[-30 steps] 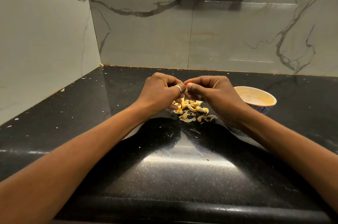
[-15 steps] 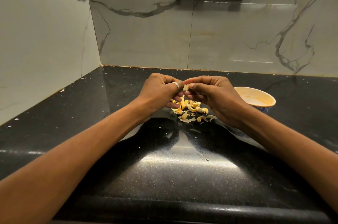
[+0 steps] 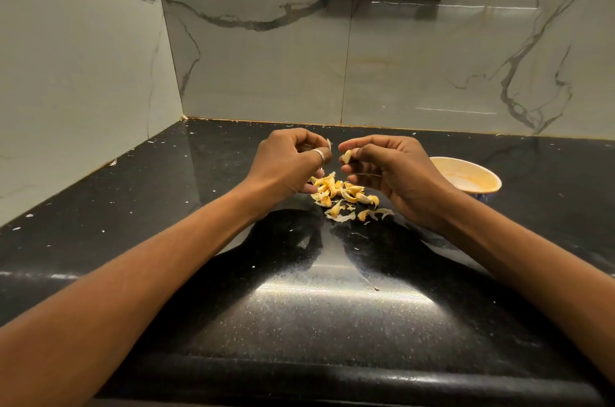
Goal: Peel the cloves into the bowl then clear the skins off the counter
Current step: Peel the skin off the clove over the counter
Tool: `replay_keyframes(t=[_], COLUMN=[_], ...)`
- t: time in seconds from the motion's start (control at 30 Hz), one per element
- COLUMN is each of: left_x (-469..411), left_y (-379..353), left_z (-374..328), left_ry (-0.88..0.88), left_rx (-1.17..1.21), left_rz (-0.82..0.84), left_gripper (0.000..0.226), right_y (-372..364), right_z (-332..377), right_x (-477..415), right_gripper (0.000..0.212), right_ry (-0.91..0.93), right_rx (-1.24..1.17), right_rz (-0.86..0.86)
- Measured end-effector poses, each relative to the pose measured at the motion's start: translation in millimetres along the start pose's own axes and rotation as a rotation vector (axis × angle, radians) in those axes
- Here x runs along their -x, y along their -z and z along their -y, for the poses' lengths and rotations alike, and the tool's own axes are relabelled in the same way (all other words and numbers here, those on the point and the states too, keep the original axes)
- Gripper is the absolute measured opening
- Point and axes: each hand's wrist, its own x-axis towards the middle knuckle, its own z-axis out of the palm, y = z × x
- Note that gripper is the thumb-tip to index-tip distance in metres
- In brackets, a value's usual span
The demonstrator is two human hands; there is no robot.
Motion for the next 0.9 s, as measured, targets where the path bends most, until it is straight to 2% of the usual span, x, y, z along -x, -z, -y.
replay_keyframes(t=[0.13, 0.37, 0.57, 0.7, 0.9], left_x=[2.7, 2.2, 0.0, 1.2, 2.2], left_y=[1.0, -0.8, -1.9, -0.3, 0.2], left_z=[-1.6, -0.8, 0.9, 0.4, 1.2], left_ry=[-0.05, -0.067, -0.076, -0.108, -0.169], left_rx=[-0.047, -0.091, -0.149, -0.148, -0.145], left_rz=[0.004, -0.048, -0.085, -0.072, -0.037], left_gripper=[0.022, 0.028, 0.022, 0.005, 0.02], right_y=[-1.0, -0.5, -1.1, -1.5, -1.2], right_z=[0.8, 1.9, 2.2, 2.2, 1.3], right_x=[0.6, 1.8, 1.9, 2.2, 1.2], right_gripper=[0.021, 0.022, 0.02, 0.02, 0.021], right_ry=[0.001, 0.003, 0.002, 0.0, -0.003], right_rx=[0.005, 0.015, 0.011, 0.007, 0.003], right_rz=[-0.006, -0.014, -0.014, -0.01, -0.019])
